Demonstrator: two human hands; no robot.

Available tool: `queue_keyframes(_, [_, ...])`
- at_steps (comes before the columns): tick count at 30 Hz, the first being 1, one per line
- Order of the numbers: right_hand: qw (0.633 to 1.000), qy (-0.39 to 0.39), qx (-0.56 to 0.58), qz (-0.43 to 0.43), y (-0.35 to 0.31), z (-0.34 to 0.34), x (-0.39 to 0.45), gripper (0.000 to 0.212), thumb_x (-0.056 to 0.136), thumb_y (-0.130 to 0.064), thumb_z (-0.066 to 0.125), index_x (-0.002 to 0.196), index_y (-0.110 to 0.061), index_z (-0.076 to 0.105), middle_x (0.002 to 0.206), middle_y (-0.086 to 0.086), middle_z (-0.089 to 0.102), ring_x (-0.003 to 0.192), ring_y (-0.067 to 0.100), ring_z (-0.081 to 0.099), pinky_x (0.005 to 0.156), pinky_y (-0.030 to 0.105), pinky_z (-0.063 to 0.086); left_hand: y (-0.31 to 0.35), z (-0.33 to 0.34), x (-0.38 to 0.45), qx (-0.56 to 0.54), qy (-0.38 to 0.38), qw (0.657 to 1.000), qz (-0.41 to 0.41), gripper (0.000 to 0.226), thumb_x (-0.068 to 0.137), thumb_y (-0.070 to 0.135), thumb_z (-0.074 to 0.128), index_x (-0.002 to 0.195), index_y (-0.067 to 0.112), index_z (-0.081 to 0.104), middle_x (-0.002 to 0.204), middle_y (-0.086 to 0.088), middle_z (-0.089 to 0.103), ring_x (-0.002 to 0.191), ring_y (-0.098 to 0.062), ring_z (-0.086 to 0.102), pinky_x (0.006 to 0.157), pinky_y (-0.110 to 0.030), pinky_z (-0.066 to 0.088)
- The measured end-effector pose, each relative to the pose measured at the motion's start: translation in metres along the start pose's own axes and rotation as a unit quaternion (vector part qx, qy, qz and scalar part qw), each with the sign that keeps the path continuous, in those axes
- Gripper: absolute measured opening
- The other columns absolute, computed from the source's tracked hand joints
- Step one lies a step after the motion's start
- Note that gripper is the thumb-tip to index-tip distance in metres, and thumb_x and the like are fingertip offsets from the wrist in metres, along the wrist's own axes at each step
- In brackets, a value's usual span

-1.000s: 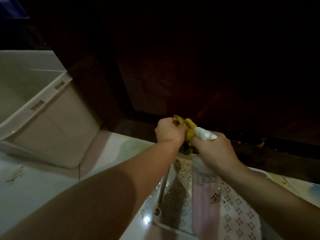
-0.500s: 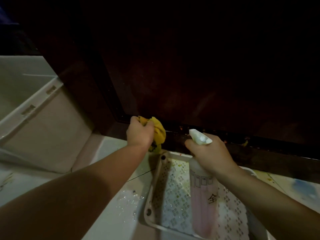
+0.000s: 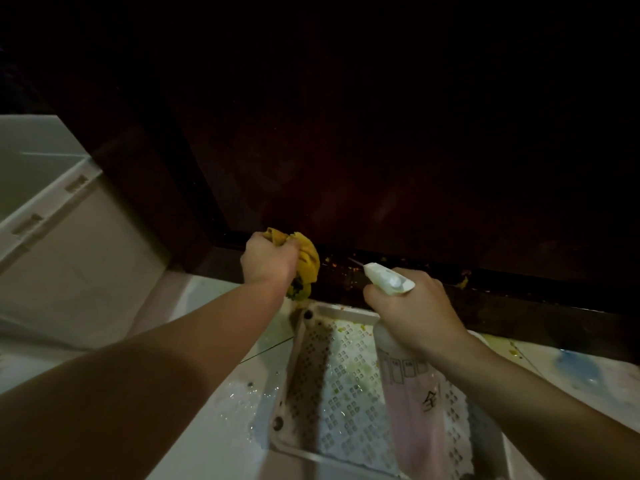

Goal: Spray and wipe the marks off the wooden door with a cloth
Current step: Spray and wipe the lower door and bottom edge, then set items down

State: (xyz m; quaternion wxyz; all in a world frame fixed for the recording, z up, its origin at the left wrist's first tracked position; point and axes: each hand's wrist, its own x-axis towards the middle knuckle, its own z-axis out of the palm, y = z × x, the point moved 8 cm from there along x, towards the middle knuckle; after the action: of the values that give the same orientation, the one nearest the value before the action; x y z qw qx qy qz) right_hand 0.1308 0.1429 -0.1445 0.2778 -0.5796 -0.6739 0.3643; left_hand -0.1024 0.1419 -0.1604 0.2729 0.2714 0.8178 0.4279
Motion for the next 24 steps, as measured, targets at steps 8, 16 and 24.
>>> queue_keyframes(8, [0.998, -0.023, 0.001, 0.066, 0.021, -0.019, -0.004, 0.028, 0.079, -0.033, 0.064, 0.063, -0.014, 0.051, 0.062, 0.001, 0.053, 0.057, 0.017, 0.05, 0.054, 0.031, 0.036, -0.003, 0.012, -0.014, 0.008, 0.046, 0.999, -0.002, 0.019, 0.085, 0.021, 0.069, 0.071, 0.02, 0.057, 0.072, 0.001, 0.058, 0.071, -0.017, 0.057, 0.066, -0.029, 0.045])
queue_keyframes(16, [0.999, -0.008, -0.015, 0.036, 0.03, -0.038, -0.004, 0.031, 0.08, -0.032, 0.065, 0.064, -0.015, 0.045, 0.062, 0.0, 0.047, 0.058, 0.017, 0.046, 0.053, 0.031, 0.033, 0.019, 0.052, -0.045, 0.059, 0.011, 0.994, 0.094, 0.021, 0.081, 0.023, 0.074, 0.065, 0.023, 0.061, 0.064, 0.004, 0.055, 0.066, -0.008, 0.051, 0.061, -0.023, 0.041])
queue_keyframes(24, [0.998, 0.001, -0.034, 0.05, 0.042, -0.056, -0.009, 0.022, 0.081, -0.031, 0.063, 0.066, -0.019, 0.052, 0.067, 0.0, 0.055, 0.065, 0.018, 0.053, 0.053, 0.031, 0.034, 0.048, 0.118, -0.098, 0.153, -0.164, 0.94, 0.258, 0.022, 0.08, 0.014, 0.07, 0.067, 0.028, 0.058, 0.065, 0.008, 0.054, 0.06, -0.005, 0.049, 0.054, -0.02, 0.046])
